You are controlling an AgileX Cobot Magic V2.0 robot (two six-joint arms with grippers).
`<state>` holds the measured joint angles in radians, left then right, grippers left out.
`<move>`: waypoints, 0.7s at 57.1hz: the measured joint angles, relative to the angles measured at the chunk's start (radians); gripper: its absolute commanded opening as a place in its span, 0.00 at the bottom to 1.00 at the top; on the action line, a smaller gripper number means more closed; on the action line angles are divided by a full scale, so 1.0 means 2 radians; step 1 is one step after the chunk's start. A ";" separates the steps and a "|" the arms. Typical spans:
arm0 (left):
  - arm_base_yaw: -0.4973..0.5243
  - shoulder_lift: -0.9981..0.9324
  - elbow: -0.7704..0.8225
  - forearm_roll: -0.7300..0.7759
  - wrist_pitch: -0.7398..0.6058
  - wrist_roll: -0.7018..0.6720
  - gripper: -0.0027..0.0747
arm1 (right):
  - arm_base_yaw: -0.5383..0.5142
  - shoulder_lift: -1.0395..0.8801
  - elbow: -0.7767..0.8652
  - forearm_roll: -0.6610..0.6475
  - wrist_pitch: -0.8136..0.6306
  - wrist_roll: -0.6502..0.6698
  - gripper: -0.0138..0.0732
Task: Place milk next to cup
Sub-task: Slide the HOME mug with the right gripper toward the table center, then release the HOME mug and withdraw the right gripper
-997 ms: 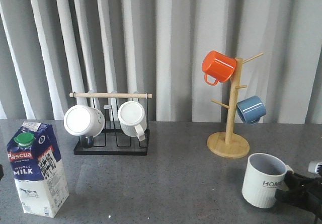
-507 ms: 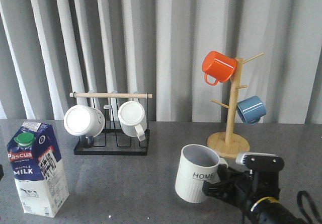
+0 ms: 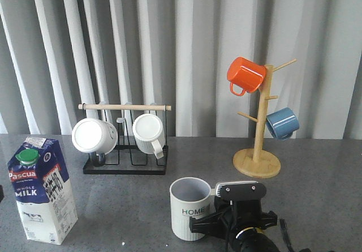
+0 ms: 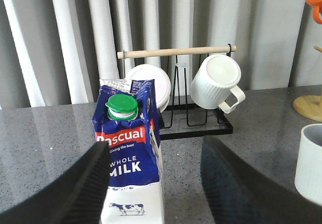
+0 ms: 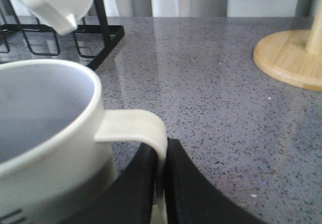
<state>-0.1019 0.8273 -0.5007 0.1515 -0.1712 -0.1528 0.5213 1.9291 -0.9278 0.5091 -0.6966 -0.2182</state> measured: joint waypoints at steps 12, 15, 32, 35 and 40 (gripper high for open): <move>0.000 0.000 0.000 0.000 0.000 0.000 0.56 | 0.001 0.003 -0.002 0.016 -0.003 -0.020 0.27; 0.000 0.000 0.000 0.000 0.000 0.000 0.56 | 0.001 0.003 -0.002 0.018 -0.002 -0.025 0.31; 0.000 0.000 0.000 0.000 0.000 0.000 0.56 | 0.001 0.003 -0.001 0.021 0.036 -0.040 0.50; 0.000 0.000 0.000 0.000 0.000 0.000 0.56 | 0.001 -0.002 0.004 0.020 0.038 -0.040 0.50; 0.000 0.000 0.000 0.000 0.000 0.000 0.56 | 0.001 -0.020 0.024 0.012 0.037 -0.040 0.50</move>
<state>-0.1019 0.8273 -0.5007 0.1515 -0.1712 -0.1528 0.5226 1.8897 -0.8807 0.5338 -0.6220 -0.2976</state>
